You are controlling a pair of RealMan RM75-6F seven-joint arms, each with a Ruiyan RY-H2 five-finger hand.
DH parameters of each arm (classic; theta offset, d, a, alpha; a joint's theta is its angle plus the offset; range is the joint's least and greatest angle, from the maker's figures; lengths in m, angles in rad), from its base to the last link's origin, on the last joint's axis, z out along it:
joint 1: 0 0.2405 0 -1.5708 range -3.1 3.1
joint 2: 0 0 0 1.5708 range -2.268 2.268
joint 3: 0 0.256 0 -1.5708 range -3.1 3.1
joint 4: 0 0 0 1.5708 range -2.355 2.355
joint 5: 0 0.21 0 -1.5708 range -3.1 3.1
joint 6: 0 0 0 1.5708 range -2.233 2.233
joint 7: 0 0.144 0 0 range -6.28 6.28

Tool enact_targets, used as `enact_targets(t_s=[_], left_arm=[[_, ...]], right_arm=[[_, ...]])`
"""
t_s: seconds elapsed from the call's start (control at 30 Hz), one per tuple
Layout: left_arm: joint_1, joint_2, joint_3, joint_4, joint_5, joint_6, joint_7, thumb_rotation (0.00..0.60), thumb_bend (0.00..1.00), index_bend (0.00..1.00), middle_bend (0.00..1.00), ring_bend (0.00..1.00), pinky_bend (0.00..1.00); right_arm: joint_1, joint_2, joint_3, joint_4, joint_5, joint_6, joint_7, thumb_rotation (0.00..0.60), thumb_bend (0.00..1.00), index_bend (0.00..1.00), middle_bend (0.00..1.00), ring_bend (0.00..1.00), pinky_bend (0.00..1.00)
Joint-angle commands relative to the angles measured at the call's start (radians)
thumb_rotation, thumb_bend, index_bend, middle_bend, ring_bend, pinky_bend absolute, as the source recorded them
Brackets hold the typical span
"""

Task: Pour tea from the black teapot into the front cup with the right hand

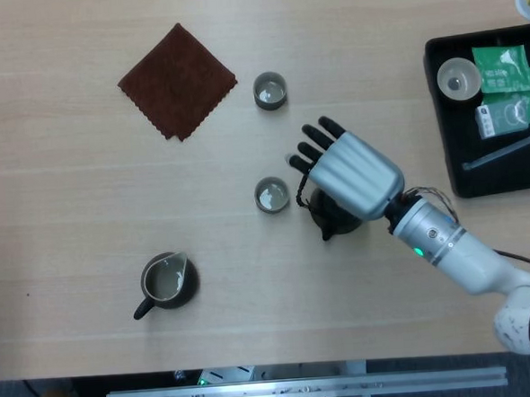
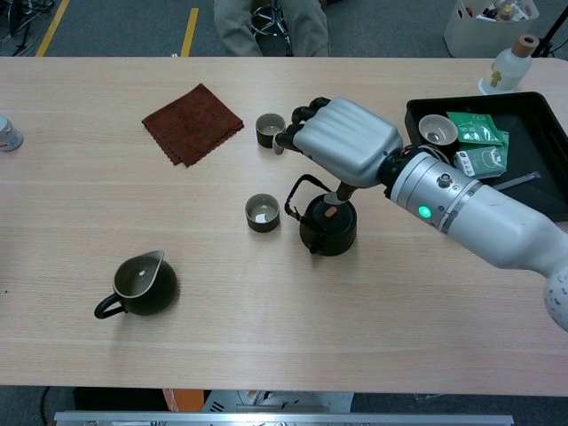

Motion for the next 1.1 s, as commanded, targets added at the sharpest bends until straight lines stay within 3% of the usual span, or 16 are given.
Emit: enact_targets(t_s=[0.03, 0.13, 0.23, 0.5, 0.83, 1.1], left_arm=[[0.0, -0.001, 0.0, 0.0, 0.0, 0.0, 0.001, 0.6, 0.39, 0.22, 0.23, 0.18, 0.15], [0.001, 0.0, 0.001, -0.001, 0.0, -0.001, 0.001, 0.6, 0.39, 0.22, 0.23, 0.18, 0.15], [0.003, 0.0, 0.001, -0.001, -0.002, 0.001, 0.001, 0.6, 0.39, 0.22, 0.23, 0.18, 0.15], [0.007, -0.001, 0.002, 0.001, -0.005, 0.003, -0.002, 0.6, 0.39, 0.22, 0.23, 0.18, 0.15], [0.011, -0.001, 0.002, 0.007, -0.008, 0.005, -0.009, 0.6, 0.39, 0.22, 0.23, 0.18, 0.15], [0.012, -0.004, 0.002, 0.014, -0.009, 0.002, -0.017, 0.6, 0.39, 0.22, 0.23, 0.18, 0.15]], right_arm=[[0.032, 0.053, -0.024, -0.044, 0.009, -0.067, 0.055, 0.443, 0.04, 0.35, 0.43, 0.19, 0.21], [0.046, 0.068, -0.037, -0.055, -0.009, -0.089, 0.087, 0.261, 0.01, 0.39, 0.45, 0.19, 0.19], [0.057, 0.073, -0.055, -0.059, -0.028, -0.104, 0.102, 0.186, 0.0, 0.39, 0.46, 0.19, 0.18], [0.082, 0.053, -0.103, -0.048, -0.027, -0.133, 0.066, 0.174, 0.0, 0.4, 0.46, 0.19, 0.17], [0.105, -0.011, -0.124, -0.001, 0.018, -0.132, 0.007, 0.176, 0.0, 0.4, 0.46, 0.19, 0.17], [0.101, -0.012, -0.135, 0.023, 0.057, -0.096, -0.016, 0.174, 0.0, 0.4, 0.46, 0.19, 0.16]])
